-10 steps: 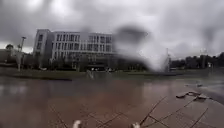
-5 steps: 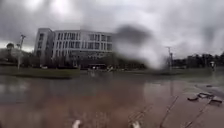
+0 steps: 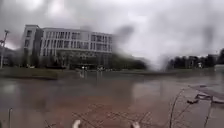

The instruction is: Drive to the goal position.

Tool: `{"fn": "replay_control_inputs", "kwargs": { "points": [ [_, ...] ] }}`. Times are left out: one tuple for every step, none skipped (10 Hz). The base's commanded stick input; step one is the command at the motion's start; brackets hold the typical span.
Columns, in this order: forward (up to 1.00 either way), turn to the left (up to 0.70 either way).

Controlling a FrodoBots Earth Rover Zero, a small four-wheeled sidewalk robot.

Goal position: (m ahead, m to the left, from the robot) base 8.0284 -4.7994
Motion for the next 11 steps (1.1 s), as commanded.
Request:
{"fn": "replay_control_inputs", "kwargs": {
  "points": [
    [0.7,0.0],
    [0.7,0.0],
    [0.7,0.0],
    [0.7,0.0],
    [0.7,0.0],
    [0.7,0.0],
    [0.7,0.0],
    [0.7,0.0],
    [0.7,0.02],
    [0.7,0.12],
    [0.7,0.27]
  ]
}}
